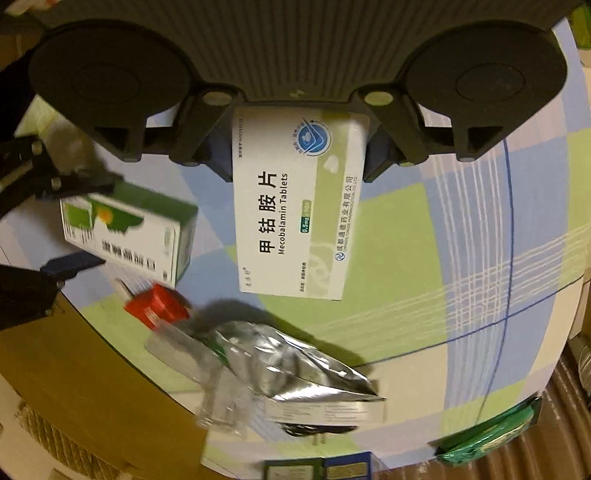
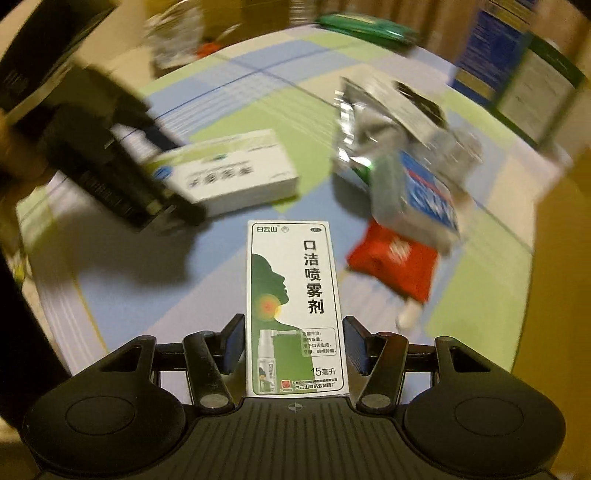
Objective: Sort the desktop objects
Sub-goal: 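Grasp the white Mecobalamin box with left tool while right tool grasps the green spray box, then carry both boxes over the cardboard box and open both tools to drop them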
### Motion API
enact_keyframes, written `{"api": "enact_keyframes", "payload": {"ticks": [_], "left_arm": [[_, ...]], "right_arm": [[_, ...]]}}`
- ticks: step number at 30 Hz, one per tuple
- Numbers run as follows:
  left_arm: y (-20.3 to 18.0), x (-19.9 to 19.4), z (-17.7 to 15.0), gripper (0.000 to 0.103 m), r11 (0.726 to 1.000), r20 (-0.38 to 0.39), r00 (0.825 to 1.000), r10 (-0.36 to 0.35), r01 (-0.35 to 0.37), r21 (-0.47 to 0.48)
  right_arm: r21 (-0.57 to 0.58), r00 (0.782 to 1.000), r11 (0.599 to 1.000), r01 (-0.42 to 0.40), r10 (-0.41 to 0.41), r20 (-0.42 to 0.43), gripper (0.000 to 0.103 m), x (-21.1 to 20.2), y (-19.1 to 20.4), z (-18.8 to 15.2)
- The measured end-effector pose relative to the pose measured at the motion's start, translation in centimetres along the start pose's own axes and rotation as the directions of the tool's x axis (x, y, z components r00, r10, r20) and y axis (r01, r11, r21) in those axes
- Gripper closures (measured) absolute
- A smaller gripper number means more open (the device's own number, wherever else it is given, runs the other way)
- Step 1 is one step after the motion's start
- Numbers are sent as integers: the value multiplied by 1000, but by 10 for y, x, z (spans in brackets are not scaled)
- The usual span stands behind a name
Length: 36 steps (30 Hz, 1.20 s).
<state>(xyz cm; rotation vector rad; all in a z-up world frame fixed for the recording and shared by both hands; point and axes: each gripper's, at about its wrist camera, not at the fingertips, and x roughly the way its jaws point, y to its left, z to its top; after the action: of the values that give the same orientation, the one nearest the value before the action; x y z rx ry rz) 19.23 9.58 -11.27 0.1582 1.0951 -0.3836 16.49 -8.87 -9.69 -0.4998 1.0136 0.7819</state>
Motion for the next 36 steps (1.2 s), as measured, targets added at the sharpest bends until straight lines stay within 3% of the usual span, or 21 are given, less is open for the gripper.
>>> {"api": "enact_keyframes", "payload": {"ticks": [2,5,9,16,30,36], "left_arm": [[-8,-3,-6,35,999,-5,999,-32,32,15],[-18,-8,-11,35,1000,10,1000,-25,25,17],[-25,-10,-15,26,1000,60,998,-11,11,0],[-31,0,-10,26,996,68,997,33,-38,76],[-36,8,-2,36,995,55,998,39,-44,94],[-41,-7,-1,36,994,80,995,53,-60,90]], "right_arm": [[55,1000,998,11,-12,23,50,-4,-2,-4],[96,998,995,13,-19,58,49,-9,-3,-12],[67,996,997,36,-42,79,49,-5,7,-11],[78,992,997,6,-16,124,48,4,-2,-15],[85,989,996,26,-38,144,50,9,1,-11],[132,975,991,39,-67,210,50,-6,-1,-11]]}}
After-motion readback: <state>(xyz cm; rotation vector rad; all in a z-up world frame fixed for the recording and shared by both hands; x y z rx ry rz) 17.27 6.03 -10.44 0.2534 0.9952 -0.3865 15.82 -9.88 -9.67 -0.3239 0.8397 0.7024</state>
